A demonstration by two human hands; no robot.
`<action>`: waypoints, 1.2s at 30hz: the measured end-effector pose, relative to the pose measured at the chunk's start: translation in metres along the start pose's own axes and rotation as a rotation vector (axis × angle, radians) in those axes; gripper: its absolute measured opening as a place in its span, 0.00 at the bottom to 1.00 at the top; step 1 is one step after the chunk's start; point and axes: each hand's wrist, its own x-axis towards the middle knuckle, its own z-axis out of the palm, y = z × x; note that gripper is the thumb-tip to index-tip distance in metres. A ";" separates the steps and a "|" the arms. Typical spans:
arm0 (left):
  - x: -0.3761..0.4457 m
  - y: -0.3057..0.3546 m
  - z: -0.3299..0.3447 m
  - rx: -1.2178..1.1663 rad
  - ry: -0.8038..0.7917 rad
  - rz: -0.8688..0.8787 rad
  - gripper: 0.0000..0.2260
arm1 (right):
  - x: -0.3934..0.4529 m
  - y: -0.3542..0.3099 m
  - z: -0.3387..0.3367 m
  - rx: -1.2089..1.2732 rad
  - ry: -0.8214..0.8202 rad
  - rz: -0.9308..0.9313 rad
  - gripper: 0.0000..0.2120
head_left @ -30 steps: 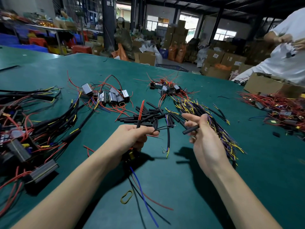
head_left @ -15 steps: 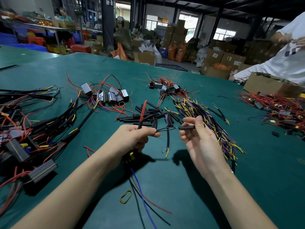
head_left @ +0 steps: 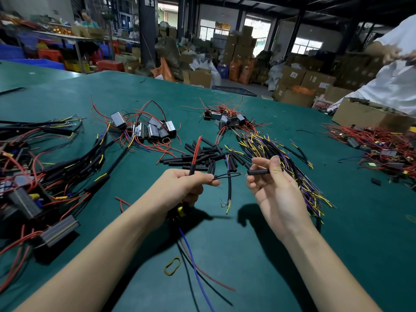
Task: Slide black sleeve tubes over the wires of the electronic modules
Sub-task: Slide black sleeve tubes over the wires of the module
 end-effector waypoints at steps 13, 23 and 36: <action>0.001 -0.002 0.000 0.008 -0.036 0.020 0.08 | -0.004 0.003 0.005 -0.091 -0.071 0.009 0.18; 0.001 -0.006 0.007 -0.020 -0.022 0.090 0.08 | -0.005 0.003 0.007 -0.109 -0.115 -0.021 0.19; 0.000 -0.012 0.010 -0.023 0.031 0.177 0.13 | -0.013 0.018 0.016 -0.064 -0.113 -0.047 0.10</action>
